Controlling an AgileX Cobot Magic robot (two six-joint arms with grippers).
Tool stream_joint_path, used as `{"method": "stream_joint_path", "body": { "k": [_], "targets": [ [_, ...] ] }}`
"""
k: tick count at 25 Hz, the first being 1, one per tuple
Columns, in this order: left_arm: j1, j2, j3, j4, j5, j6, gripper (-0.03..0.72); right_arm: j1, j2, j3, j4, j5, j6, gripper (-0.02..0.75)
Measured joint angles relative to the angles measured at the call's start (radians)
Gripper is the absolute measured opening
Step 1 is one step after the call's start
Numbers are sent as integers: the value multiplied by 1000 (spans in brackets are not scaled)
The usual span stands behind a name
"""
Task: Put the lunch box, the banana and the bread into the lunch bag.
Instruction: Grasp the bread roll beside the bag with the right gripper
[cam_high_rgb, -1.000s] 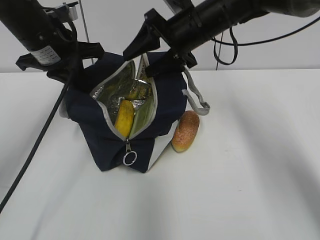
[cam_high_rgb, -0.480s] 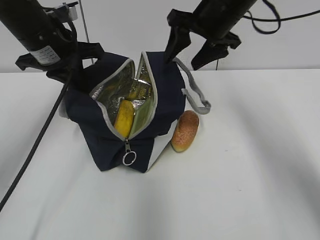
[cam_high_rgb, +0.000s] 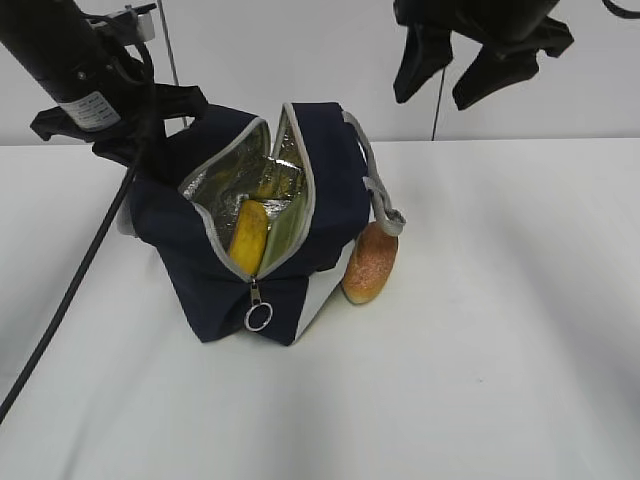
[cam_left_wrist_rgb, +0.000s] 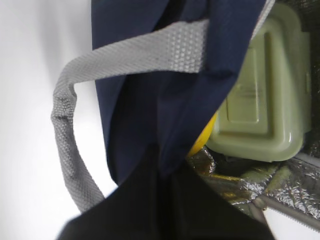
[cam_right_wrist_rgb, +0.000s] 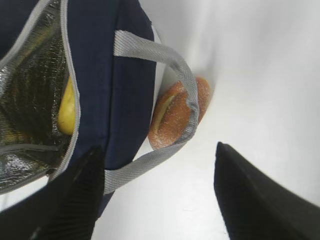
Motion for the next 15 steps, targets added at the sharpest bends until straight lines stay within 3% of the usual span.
{"method": "stream_joint_path", "body": {
  "k": [9,15],
  "targets": [
    [0,0,0,1,0,0,0,0,-202,511,53,-352,6,484],
    [0,0,0,2,0,0,0,0,-229,706,144,-524,7,483]
  ]
}}
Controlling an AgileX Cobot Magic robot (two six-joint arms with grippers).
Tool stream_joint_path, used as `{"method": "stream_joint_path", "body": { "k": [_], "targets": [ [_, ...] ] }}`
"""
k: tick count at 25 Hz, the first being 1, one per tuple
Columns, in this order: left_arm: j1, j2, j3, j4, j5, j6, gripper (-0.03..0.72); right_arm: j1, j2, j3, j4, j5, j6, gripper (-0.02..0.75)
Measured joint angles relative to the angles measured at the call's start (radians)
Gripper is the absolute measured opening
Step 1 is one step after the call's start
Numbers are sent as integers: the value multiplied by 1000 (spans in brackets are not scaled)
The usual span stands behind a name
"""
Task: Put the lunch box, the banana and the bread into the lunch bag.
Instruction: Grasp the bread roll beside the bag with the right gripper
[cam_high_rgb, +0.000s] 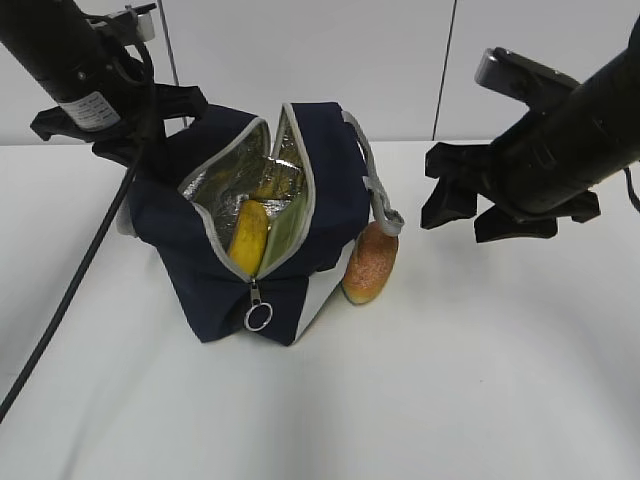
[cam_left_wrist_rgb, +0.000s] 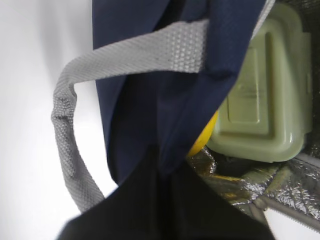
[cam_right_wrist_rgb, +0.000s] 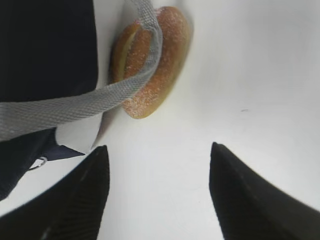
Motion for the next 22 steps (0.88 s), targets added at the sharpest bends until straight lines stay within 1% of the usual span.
{"method": "stream_joint_path", "body": {
  "k": [1,2,5,11,12,14,20,21,22],
  "targets": [
    [0,0,0,0,0,0,0,0,0,25,10,-13,0,483],
    [0,0,0,0,0,0,0,0,0,42,14,-59,2,483],
    [0,0,0,0,0,0,0,0,4,55,20,-109,2,483],
    [0,0,0,0,0,0,0,0,71,55,67,-134,2,482],
    [0,0,0,0,0,0,0,0,126,55,97,-132,-25,482],
    [0,0,0,0,0,0,0,0,146,55,133,-132,-53,482],
    [0,0,0,1,-3,0,0,0,193,56,397,-151,-317,482],
    [0,0,0,1,-3,0,0,0,199,56,418,-152,-339,482],
    [0,0,0,1,-3,0,0,0,205,56,469,-152,-351,482]
  ]
}}
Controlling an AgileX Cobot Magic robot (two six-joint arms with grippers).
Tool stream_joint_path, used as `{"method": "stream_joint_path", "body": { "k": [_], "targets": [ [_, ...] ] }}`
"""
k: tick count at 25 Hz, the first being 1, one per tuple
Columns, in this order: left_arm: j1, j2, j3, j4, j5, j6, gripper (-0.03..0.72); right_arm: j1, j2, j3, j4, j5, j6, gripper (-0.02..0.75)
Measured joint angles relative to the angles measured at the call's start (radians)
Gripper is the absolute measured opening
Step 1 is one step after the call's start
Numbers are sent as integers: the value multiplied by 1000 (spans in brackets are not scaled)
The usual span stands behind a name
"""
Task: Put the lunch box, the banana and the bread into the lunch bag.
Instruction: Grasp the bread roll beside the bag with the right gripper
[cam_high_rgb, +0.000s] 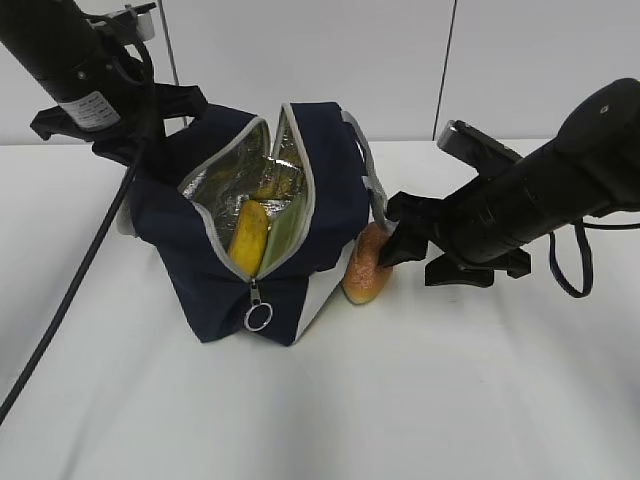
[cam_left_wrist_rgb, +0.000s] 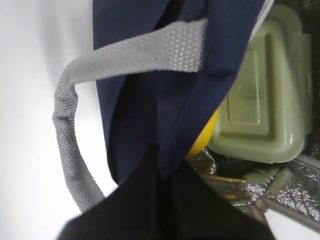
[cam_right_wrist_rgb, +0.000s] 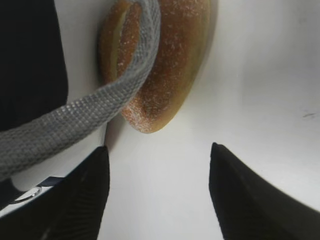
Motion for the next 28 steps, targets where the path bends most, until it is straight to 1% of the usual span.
{"method": "stream_joint_path", "body": {
  "k": [5,7,8,10,12,18,28],
  "targets": [
    [0,0,0,1,0,0,0,0,26,0,30,-7,-29,486],
    [0,0,0,1,-1,0,0,0,28,-2,51,-34,-43,518],
    [0,0,0,1,-1,0,0,0,28,-2,51,-34,-43,521],
    [0,0,0,1,-1,0,0,0,28,-16,72,-45,-60,563],
    [0,0,0,2,-1,0,0,0,36,-36,80,-53,-85,582],
    [0,0,0,2,-1,0,0,0,88,-79,115,-53,-96,592],
    [0,0,0,3,0,0,0,0,185,-163,129,-41,-96,592]
  ]
}}
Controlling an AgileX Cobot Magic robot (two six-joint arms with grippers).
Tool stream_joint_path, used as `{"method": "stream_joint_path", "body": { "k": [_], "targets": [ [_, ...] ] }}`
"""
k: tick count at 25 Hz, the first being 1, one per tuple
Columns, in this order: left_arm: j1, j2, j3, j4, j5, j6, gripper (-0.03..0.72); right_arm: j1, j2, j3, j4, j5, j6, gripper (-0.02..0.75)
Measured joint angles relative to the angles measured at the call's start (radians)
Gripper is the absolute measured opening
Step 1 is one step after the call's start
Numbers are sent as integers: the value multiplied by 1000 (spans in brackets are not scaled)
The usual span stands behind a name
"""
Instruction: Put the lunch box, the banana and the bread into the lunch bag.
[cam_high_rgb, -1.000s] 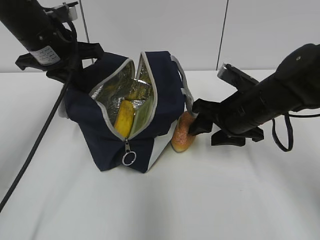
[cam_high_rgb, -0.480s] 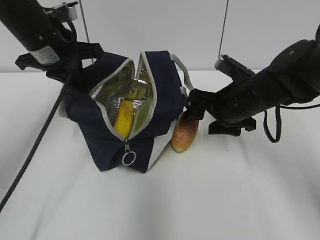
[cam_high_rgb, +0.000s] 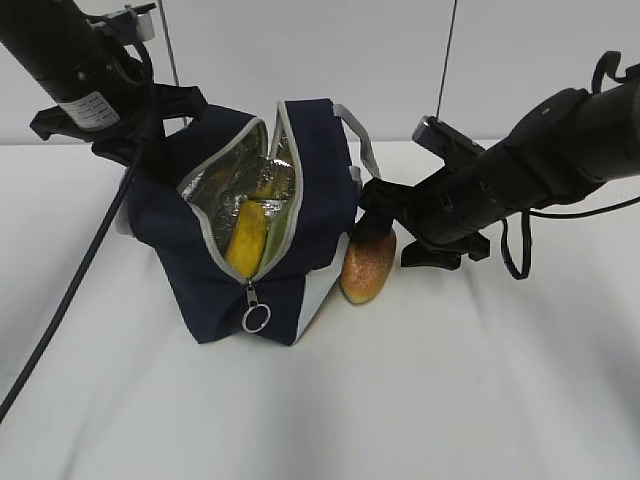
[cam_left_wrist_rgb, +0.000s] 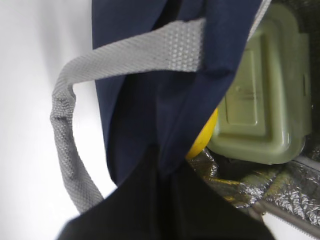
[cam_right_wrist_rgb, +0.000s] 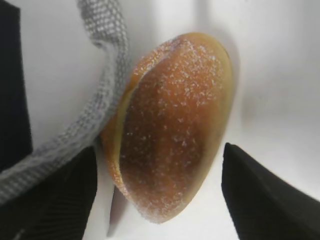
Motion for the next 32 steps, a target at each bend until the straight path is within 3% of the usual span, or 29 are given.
{"method": "stream_joint_path", "body": {
  "k": [12,18,22,32],
  "targets": [
    [0,0,0,3,0,0,0,0,98,-87,33,55,-2,591],
    [0,0,0,5,2,0,0,0,114,-117,31,87,-2,454],
    [0,0,0,6,2,0,0,-6,110,-117,18,99,-2,430],
    [0,0,0,7,2,0,0,-135,-39,-117,-175,211,-2,423]
  ]
}}
